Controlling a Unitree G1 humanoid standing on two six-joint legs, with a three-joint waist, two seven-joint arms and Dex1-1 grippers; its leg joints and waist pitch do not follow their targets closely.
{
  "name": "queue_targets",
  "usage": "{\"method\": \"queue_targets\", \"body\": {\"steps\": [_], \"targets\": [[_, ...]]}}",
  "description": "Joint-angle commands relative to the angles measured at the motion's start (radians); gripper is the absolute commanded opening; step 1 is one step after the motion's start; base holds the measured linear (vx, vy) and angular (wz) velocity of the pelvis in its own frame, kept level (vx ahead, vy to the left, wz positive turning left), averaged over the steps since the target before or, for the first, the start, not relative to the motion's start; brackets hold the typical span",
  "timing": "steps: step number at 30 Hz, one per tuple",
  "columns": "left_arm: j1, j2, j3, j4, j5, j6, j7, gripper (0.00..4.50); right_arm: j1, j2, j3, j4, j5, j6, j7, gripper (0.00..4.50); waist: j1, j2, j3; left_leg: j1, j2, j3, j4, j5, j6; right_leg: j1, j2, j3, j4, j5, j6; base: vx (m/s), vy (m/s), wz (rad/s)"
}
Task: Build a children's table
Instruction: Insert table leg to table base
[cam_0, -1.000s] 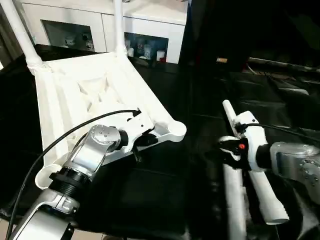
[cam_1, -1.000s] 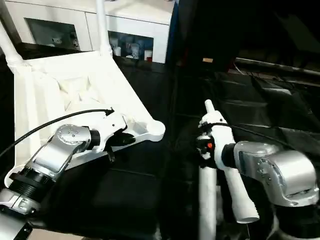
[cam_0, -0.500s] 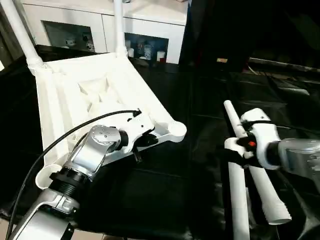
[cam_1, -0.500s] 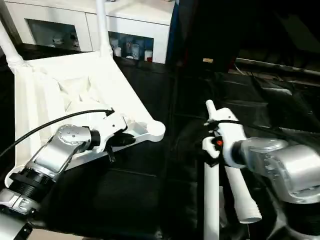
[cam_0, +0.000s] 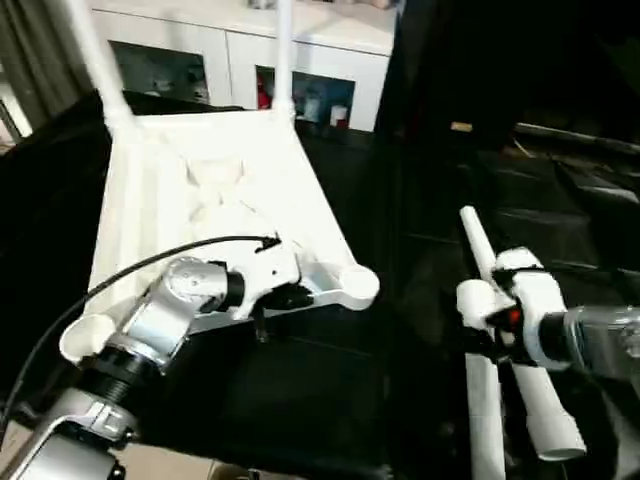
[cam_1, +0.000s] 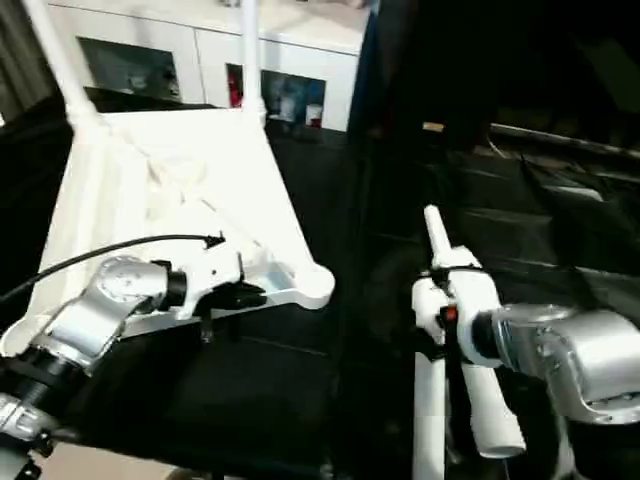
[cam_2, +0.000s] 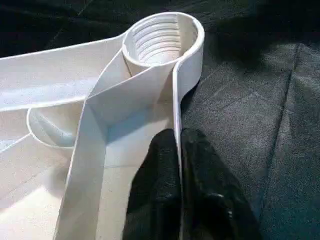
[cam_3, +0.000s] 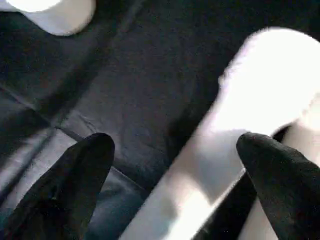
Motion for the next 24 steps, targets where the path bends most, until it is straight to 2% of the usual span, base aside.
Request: {"method": "queue_targets", "body": {"steps": [1,3,4,5,6,7,10,13,16,18,19,20,22,23,24], "targets": [[-0.029,-0.003,0.005,0.005,-0.009,-0.023,-0.009,0.70,0.025,-0.012,0.041,0.028,-0.021,0.010,-0.025,4.50,-0.003,0.005,-0.057,0.026,0.012,0.002,-0.081,-0.301,-0.082,0.030,-0.037,0.024,-0.076,-0.361,-0.114,0.000,0.000,0.00],[-0.033,0.002,0.007,0.008,-0.007,-0.033,-0.011,0.86,0.025,-0.007,0.035,0.027,-0.020,0.009,-0.026,4.50,-0.003,0.002,-0.058,0.023,0.011,0.001,-0.080,-0.303,-0.078,0.030,-0.039,0.024,-0.078,-0.371,-0.106,0.000,0.000,0.00],[-0.040,0.010,0.016,0.013,-0.012,-0.040,-0.022,0.98,0.014,0.018,0.000,0.015,-0.007,0.022,-0.021,4.50,-0.004,0.005,-0.058,0.022,0.011,0.000,-0.080,-0.303,-0.076,0.030,-0.038,0.024,-0.077,-0.370,-0.103,0.000,0.000,0.00],[-0.041,0.014,0.018,0.012,-0.015,-0.039,-0.028,0.98,0.008,0.026,-0.011,0.009,-0.002,0.028,-0.019,4.50,-0.007,0.002,-0.060,0.019,0.009,0.000,-0.079,-0.297,-0.074,0.032,-0.037,0.023,-0.075,-0.365,-0.104,0.000,0.000,0.00],[-0.043,0.018,0.022,0.012,-0.018,-0.038,-0.033,1.03,0.000,0.038,-0.027,0.000,0.003,0.031,-0.018,4.50,-0.008,0.002,-0.061,0.019,0.009,0.000,-0.079,-0.287,-0.074,0.032,-0.037,0.023,-0.073,-0.358,-0.106,0.000,0.000,0.00],[-0.048,0.023,0.027,0.016,-0.019,-0.041,-0.037,1.17,-0.014,0.054,-0.049,-0.007,0.015,0.037,-0.013,4.50,-0.011,0.009,-0.061,0.018,0.010,-0.001,-0.079,-0.275,-0.075,0.032,-0.036,0.023,-0.069,-0.336,-0.115,0.000,0.000,0.00],[-0.061,0.028,0.040,0.032,-0.016,-0.051,-0.024,1.42,-0.033,0.070,-0.072,-0.007,0.024,0.044,-0.011,4.50,-0.016,0.004,-0.061,0.020,0.010,0.002,-0.077,-0.259,-0.073,0.032,-0.034,0.023,-0.065,-0.306,-0.127,0.000,0.000,0.00],[-0.069,0.031,0.049,0.035,-0.021,-0.052,-0.023,1.72,-0.029,0.066,-0.063,0.003,0.017,0.041,-0.018,4.50,-0.015,0.008,-0.063,0.021,0.010,0.003,-0.075,-0.234,-0.074,0.034,-0.033,0.024,-0.060,-0.266,-0.136,0.000,0.000,0.00],[-0.067,0.037,0.058,0.008,-0.040,-0.033,-0.038,1.82,-0.003,0.061,-0.042,0.011,0.002,0.038,-0.029,4.50,-0.012,0.007,-0.063,0.020,0.010,0.005,-0.074,-0.218,-0.074,0.036,-0.033,0.024,-0.057,-0.235,-0.146,0.000,0.000,0.00],[-0.061,0.042,0.064,-0.025,-0.057,-0.006,-0.051,2.11,0.026,0.054,-0.019,0.013,-0.004,0.033,-0.030,4.50,-0.009,0.004,-0.064,0.021,0.010,0.006,-0.072,-0.216,-0.073,0.037,-0.033,0.025,-0.054,-0.224,-0.155,0.000,0.000,0.00],[-0.056,0.048,0.065,-0.047,-0.063,0.019,-0.060,2.20,0.044,0.056,-0.010,0.019,-0.007,0.031,-0.031,4.50,-0.008,0.001,-0.064,0.021,0.010,0.006,-0.073,-0.212,-0.071,0.037,-0.032,0.024,-0.054,-0.223,-0.155,0.000,0.000,0.00],[-0.046,0.067,0.059,-0.083,-0.060,0.047,-0.081,2.23,0.069,0.058,0.013,0.030,-0.014,0.024,-0.034,4.50,-0.007,0.005,-0.062,0.021,0.011,0.006,-0.073,-0.211,-0.070,0.036,-0.033,0.024,-0.053,-0.220,-0.158,0.000,0.000,0.00],[-0.040,0.075,0.056,-0.097,-0.060,0.057,-0.091,2.25,0.075,0.063,0.016,0.036,-0.015,0.023,-0.037,4.50,-0.010,0.001,-0.061,0.019,0.010,0.006,-0.073,-0.218,-0.068,0.037,-0.033,0.024,-0.055,-0.238,-0.152,0.000,0.000,0.00],[-0.040,0.075,0.056,-0.097,-0.060,0.057,-0.091,2.39,0.075,0.063,0.016,0.036,-0.015,0.023,-0.037,4.31,-0.011,0.001,-0.061,0.019,0.009,0.007,-0.073,-0.222,-0.067,0.036,-0.033,0.024,-0.056,-0.251,-0.147,0.000,0.000,0.00],[-0.034,0.080,0.063,-0.123,-0.073,0.075,-0.095,2.54,0.075,0.075,0.015,0.050,-0.017,0.018,-0.042,4.20,-0.010,0.005,-0.059,0.019,0.009,0.006,-0.075,-0.236,-0.069,0.035,-0.034,0.025,-0.059,-0.284,-0.141,0.000,0.000,0.00]]}}
